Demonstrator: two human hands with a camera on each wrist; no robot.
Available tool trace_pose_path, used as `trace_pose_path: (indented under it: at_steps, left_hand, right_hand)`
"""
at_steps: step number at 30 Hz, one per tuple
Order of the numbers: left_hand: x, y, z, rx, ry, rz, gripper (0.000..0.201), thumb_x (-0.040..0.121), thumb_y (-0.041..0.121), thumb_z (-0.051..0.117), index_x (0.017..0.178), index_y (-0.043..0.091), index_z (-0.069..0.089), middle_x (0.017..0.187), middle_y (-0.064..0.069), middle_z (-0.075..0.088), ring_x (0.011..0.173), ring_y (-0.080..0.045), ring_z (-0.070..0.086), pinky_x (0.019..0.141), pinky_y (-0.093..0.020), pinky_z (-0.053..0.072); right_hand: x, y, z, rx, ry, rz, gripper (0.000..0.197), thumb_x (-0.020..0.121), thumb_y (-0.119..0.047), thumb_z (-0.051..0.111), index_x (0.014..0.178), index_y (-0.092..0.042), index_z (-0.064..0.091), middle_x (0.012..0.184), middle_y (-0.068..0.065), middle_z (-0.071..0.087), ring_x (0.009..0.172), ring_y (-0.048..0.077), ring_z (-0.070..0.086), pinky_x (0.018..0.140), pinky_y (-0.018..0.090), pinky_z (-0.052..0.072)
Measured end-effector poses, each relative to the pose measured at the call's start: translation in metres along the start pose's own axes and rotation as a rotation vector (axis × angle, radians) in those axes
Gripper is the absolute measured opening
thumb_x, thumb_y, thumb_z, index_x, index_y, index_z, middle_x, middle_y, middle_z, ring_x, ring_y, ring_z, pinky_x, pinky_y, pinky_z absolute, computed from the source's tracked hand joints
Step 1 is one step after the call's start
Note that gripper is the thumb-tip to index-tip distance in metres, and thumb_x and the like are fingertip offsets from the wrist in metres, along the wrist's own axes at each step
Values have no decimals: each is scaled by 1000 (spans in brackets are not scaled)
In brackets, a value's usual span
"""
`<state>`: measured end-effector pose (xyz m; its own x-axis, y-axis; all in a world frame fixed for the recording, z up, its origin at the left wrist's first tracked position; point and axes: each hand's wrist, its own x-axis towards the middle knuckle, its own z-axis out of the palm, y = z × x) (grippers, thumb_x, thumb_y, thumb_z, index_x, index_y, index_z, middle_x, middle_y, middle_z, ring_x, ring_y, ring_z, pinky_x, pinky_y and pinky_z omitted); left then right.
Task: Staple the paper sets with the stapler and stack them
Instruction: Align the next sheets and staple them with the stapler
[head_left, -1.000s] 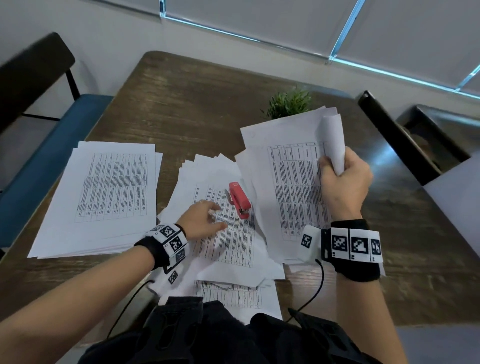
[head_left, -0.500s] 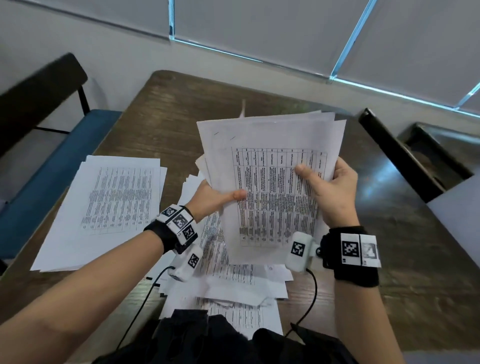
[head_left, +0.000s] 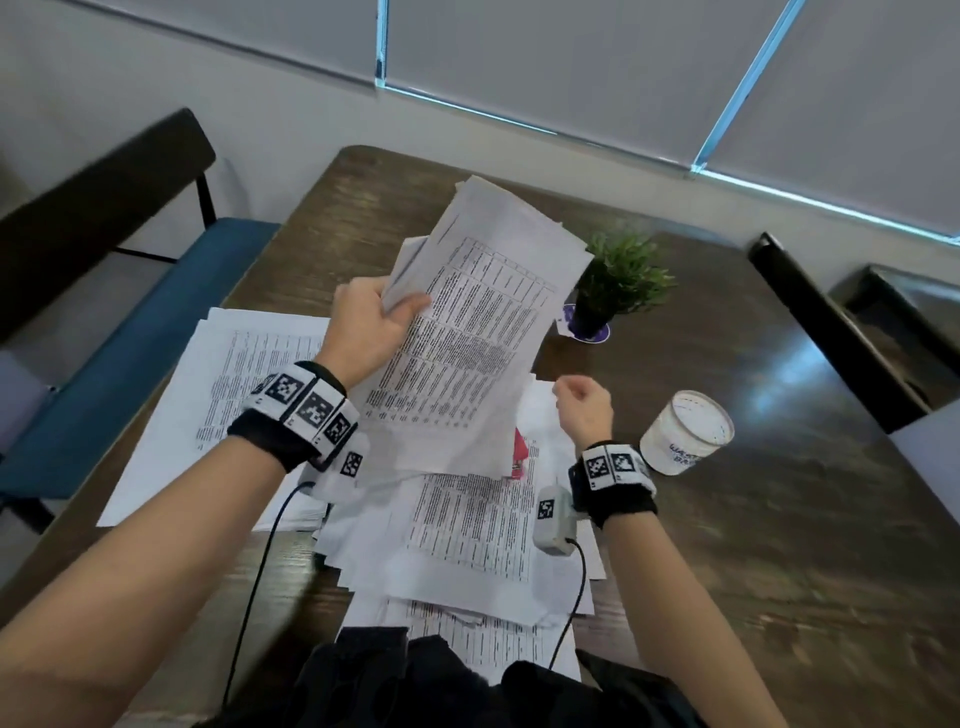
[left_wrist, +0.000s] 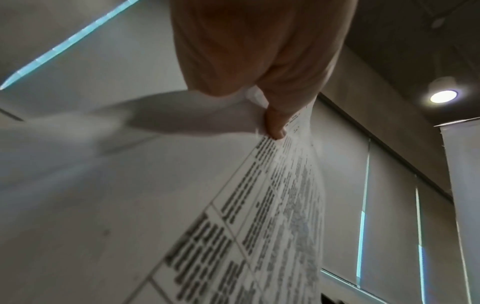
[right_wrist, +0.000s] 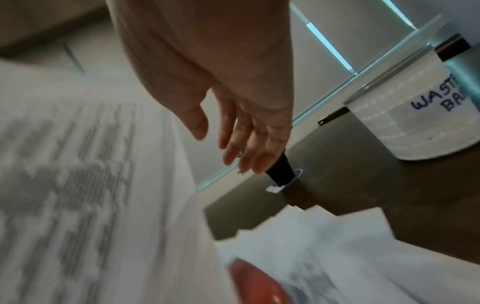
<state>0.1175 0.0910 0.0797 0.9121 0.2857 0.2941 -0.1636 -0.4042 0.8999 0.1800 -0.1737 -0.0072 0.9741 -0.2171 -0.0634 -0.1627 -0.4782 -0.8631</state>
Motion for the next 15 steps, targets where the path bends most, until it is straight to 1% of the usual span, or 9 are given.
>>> trace_pose_path:
  at_steps: [1, 2, 4, 6, 8, 10, 12, 13, 15]
  left_hand:
    - [1, 1, -3, 24, 16, 9, 22, 89, 26, 68, 97, 6, 71, 71, 5, 62, 60, -11, 56, 47, -12, 46]
    - [0, 2, -6, 42, 29, 11, 19, 89, 26, 68, 94, 8, 71, 68, 7, 59, 58, -9, 53, 43, -10, 42]
    - [-1, 1, -9, 62, 30, 6, 13, 89, 25, 68, 91, 13, 69, 67, 9, 58, 57, -6, 52, 43, -10, 41]
    - [-3, 0, -10, 66, 22, -17, 13, 90, 26, 68, 92, 14, 70, 69, 10, 59, 58, -6, 53, 47, -14, 43]
    - [-4, 0, -11, 46, 25, -42, 15, 90, 25, 67, 97, 12, 70, 72, 10, 59, 59, -7, 53, 46, -13, 44]
    - [-4, 0, -13, 29, 46, -58, 15, 90, 25, 67, 96, 11, 69, 73, 10, 58, 62, -6, 54, 46, -10, 45]
    - [-2, 1, -16, -4, 72, -94, 14, 90, 26, 67, 83, 15, 63, 73, 8, 56, 63, -6, 53, 49, -14, 48]
    - [-1, 0, -17, -36, 88, -112, 17, 90, 27, 68, 79, 16, 59, 73, 5, 56, 64, -8, 52, 50, -17, 49]
    - [0, -3, -17, -132, 104, -165, 15, 91, 25, 67, 85, 14, 58, 75, 2, 57, 66, -10, 54, 49, -17, 48]
  right_hand:
    - [-2, 7, 9, -175, -90, -9, 29, 89, -23, 61, 113, -9, 68, 113, 11, 69, 110, 28, 62, 99, 33, 45]
    - [-4, 14, 19, -323, -175, -28, 32, 91, -24, 61, 116, -6, 67, 118, 12, 67, 114, 28, 60, 98, 30, 42]
    - [-14, 23, 37, -507, -300, -50, 35, 91, -33, 60, 110, -5, 68, 112, 14, 69, 107, 30, 63, 91, 32, 47]
    - [-19, 31, 52, -611, -354, -44, 32, 88, -36, 61, 100, -7, 67, 100, 14, 69, 93, 32, 66, 80, 33, 53]
    - [-20, 37, 60, -669, -345, -20, 31, 88, -30, 61, 106, -5, 62, 105, 16, 66, 94, 33, 64, 81, 35, 53]
    - [-19, 37, 61, -630, -294, 11, 31, 93, -24, 57, 111, 1, 58, 112, 19, 62, 101, 36, 62, 82, 35, 50]
    - [-17, 34, 55, -509, -224, 85, 31, 97, -21, 53, 113, 5, 56, 112, 20, 62, 104, 37, 61, 79, 32, 46]
    - [-15, 33, 48, -429, -184, 136, 33, 97, -22, 52, 113, 6, 56, 110, 21, 63, 103, 37, 62, 79, 33, 46]
    - [-5, 41, 34, -227, -75, 222, 40, 93, -30, 55, 109, 6, 60, 105, 23, 67, 98, 38, 65, 81, 38, 53]
